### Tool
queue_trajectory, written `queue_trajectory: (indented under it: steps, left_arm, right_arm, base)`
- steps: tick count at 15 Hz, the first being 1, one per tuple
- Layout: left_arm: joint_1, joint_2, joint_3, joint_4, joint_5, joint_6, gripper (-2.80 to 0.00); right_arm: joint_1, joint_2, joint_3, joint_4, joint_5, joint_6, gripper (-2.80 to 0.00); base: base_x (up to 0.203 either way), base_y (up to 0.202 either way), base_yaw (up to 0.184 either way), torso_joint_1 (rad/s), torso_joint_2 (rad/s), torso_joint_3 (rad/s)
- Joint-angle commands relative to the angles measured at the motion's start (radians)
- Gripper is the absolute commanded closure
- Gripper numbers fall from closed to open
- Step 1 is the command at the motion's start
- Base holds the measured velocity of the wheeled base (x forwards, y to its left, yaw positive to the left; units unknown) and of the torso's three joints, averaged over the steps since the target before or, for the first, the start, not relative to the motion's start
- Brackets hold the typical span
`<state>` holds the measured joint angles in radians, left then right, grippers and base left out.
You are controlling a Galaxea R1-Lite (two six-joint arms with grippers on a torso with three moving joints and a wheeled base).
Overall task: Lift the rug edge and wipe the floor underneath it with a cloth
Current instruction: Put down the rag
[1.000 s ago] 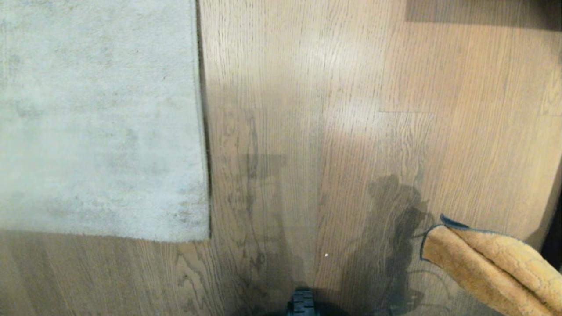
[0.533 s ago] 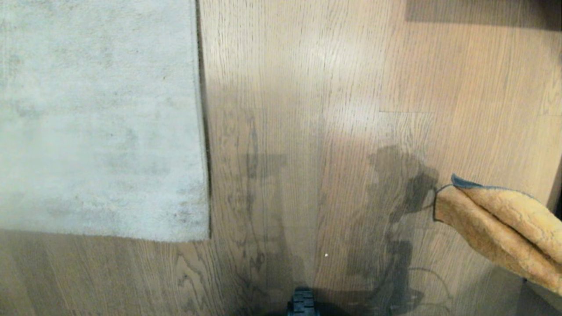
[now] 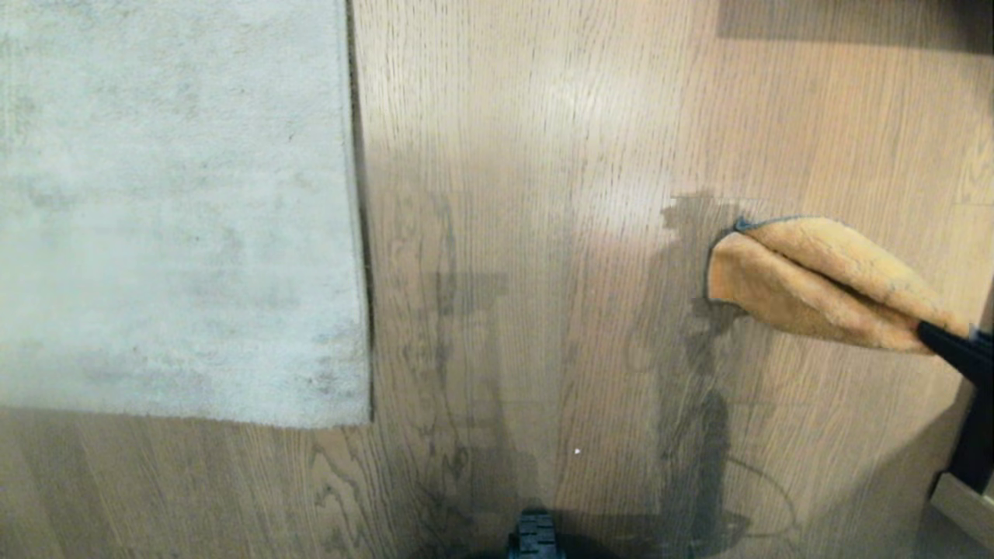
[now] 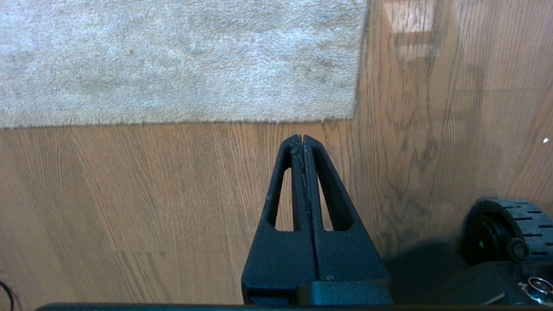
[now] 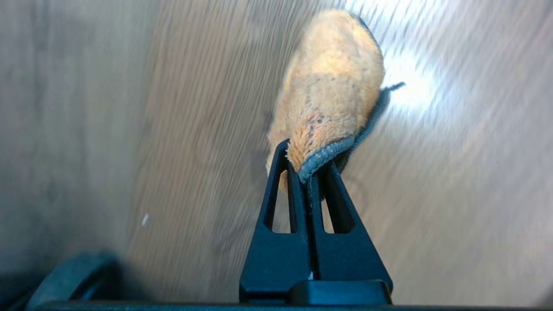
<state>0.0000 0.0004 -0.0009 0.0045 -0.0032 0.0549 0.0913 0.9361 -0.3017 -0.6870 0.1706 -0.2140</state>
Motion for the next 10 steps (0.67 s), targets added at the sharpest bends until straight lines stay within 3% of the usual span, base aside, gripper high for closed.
queue_trajectory:
  steps: [1,10]
  left_arm:
    - [0.0,0.0,-0.001,0.0,0.0,0.0,0.0]
    - [0.0,0.0,-0.001,0.0,0.0,0.0,0.0]
  right_arm:
    - [-0.003,0.176,-0.022,-0.107,-0.001,-0.001,0.0]
    - [-0.213,0.593,-0.332,-0.367,0.002,0.005,0.0]
  base:
    - [0.0,0.0,0.0,0.0,0.0,0.0]
    - [0.0,0.0,0.0,0.0,0.0,0.0]
